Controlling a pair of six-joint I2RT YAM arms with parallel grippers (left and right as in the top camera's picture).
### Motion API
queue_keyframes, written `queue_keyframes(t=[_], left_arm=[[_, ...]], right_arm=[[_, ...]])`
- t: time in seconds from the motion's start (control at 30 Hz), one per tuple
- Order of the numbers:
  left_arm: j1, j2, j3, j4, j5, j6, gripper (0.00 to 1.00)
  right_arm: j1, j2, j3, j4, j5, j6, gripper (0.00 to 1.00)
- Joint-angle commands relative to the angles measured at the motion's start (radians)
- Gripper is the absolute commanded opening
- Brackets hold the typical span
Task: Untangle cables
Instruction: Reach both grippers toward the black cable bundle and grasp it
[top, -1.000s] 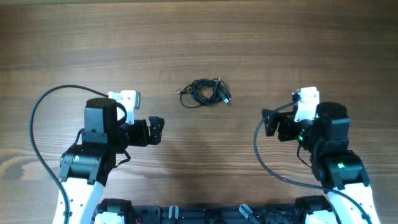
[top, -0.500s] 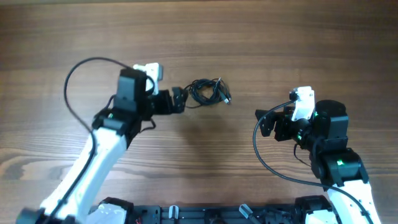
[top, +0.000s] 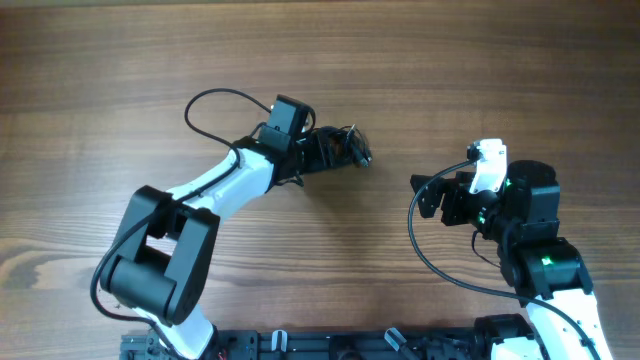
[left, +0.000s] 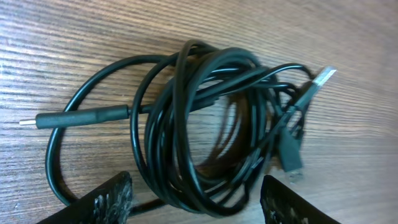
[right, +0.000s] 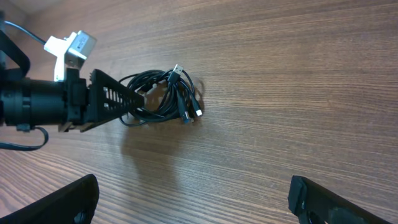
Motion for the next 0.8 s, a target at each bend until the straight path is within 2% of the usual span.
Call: queue_keyframes(t=[0.0,0.17,0.2,0.23,0.27,0.3,0.33,0.4,0.53,0.63,0.7,0.77], left_arm=[[-0.018,0.023,0.011,0.011,-0.074,-0.018,0.68],[-0.035,0.058,0.01,0.042,-0.078,-0.018,0.63],[-0.035,0.058,0.01,0.047,-0.078,-0.018,0.53],[-0.035,0.058,0.01,0.066,-0.077,-0.018,0.29],[-0.035,0.056,0.01,0.075,-0.076,-0.018,0.14],[-0.032,0.047,0.01,0.07,-0.065,-0.01,0.07],[-0.032,0.033,0.01,0.055,-0.066,-0.01,0.04],[-0.035,-0.014,0.01,0.036,-0.048,0.005,0.04],[-0.036,-0.184,0.01,0.01,0.204,0.13,0.04],[-0.049,-0.236,0.01,-0.062,0.288,0.157,0.04],[-0.068,-0.24,0.01,-0.114,0.329,0.171,0.04],[-0.105,-0.24,0.01,-0.138,0.328,0.214,0.04]], right_arm=[[-0.003,-0.001,0.023,0.002,0.002,0.009,1.0],[-0.003,-0.001,0.023,-0.008,0.002,0.009,1.0],[-0.003,-0.001,0.023,-0.011,0.002,0.009,1.0],[-0.003,-0.001,0.023,-0.013,0.002,0.008,1.0],[-0.003,-0.001,0.023,-0.015,0.002,0.009,1.0],[-0.003,0.0,0.023,-0.016,0.003,0.008,1.0],[-0.003,0.0,0.023,-0.015,0.006,0.008,1.0],[-0.003,0.0,0.023,-0.011,0.037,0.008,1.0],[-0.003,0.002,0.023,0.043,-0.06,0.008,1.0],[-0.003,0.045,0.023,0.068,-0.105,0.008,1.0],[-0.003,0.113,0.023,0.102,-0.163,0.011,0.91],[-0.003,0.186,0.023,0.15,-0.225,0.012,0.76]])
